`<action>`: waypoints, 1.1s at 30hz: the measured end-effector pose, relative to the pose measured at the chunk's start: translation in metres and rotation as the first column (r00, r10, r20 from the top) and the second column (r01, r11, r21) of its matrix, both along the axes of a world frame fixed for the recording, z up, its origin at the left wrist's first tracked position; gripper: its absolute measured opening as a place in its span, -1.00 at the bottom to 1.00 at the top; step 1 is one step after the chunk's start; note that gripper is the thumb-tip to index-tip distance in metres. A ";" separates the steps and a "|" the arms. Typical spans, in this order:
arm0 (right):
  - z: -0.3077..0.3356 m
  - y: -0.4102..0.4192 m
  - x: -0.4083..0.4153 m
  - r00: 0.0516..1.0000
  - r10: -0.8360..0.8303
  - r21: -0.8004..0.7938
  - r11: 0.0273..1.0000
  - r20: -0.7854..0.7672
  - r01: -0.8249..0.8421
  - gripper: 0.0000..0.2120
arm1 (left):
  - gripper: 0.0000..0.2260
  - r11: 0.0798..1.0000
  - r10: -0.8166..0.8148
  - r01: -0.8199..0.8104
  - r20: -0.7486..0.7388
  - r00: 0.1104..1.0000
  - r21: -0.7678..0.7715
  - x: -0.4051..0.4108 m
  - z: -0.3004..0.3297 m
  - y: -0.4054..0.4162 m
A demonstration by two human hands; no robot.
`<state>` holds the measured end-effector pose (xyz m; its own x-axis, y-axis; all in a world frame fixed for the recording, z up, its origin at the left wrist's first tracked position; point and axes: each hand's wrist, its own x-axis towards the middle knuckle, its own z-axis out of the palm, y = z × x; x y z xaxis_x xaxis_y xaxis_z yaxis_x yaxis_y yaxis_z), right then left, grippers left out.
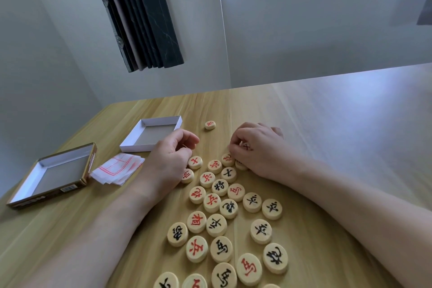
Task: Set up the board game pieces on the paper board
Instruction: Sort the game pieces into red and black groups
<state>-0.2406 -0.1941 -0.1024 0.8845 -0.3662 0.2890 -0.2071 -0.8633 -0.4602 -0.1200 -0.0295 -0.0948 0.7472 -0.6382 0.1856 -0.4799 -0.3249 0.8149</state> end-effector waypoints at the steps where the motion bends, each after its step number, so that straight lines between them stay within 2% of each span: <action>1: 0.000 0.000 0.000 1.000 0.001 0.004 1.000 0.004 -0.001 -0.87 | -0.73 1.000 -0.001 0.001 0.003 1.000 0.003 0.000 0.000 0.000; 3: 0.001 -0.001 -0.001 1.000 0.006 0.053 0.999 0.030 -0.008 -0.88 | -0.73 1.000 -0.003 0.003 0.006 1.000 0.012 0.000 0.000 -0.001; 9: 0.006 -0.002 -0.005 0.987 -0.041 0.340 0.940 0.157 -0.015 -0.77 | -0.78 0.999 -0.039 0.039 -0.002 0.999 -0.005 -0.002 0.001 0.000; 11: 0.007 -0.008 -0.011 0.977 -0.076 0.309 0.951 0.197 0.012 -0.76 | -0.84 0.994 -0.079 0.075 -0.053 0.995 -0.085 -0.005 0.004 0.004; 14: 0.010 -0.023 -0.021 0.976 -0.076 0.169 0.985 0.204 0.042 -0.75 | -0.79 0.983 -0.121 0.112 -0.050 0.991 -0.146 -0.005 0.010 0.011; 17: 0.012 -0.032 -0.027 0.982 -0.009 0.239 0.970 0.189 -0.037 -0.72 | -0.72 0.978 -0.132 0.123 -0.045 0.990 -0.166 -0.002 0.014 0.015; 20: 0.008 -0.036 -0.030 0.985 0.064 0.186 0.978 0.157 -0.093 -0.68 | -0.65 0.981 -0.185 0.188 0.068 0.980 -0.041 -0.004 0.016 0.016; 23: 0.010 -0.041 -0.031 0.990 0.099 0.143 0.983 0.100 -0.113 -0.70 | -0.57 0.963 -0.261 0.248 0.117 0.958 0.108 -0.013 0.032 0.017; 27: 0.015 -0.037 -0.033 0.984 0.129 0.160 0.976 0.119 -0.147 -0.76 | -0.55 0.895 -0.327 0.246 0.170 0.930 0.373 -0.022 0.056 0.013; 30: 0.018 -0.033 -0.035 0.971 0.195 0.162 0.963 0.140 -0.217 -0.71 | -0.48 0.839 -0.360 0.199 0.244 0.900 0.506 -0.026 0.059 0.011; 33: 0.017 -0.033 -0.036 0.958 0.261 0.118 0.954 0.117 -0.274 -0.73 | -0.46 0.768 -0.429 0.221 0.227 0.874 0.601 -0.029 0.051 0.009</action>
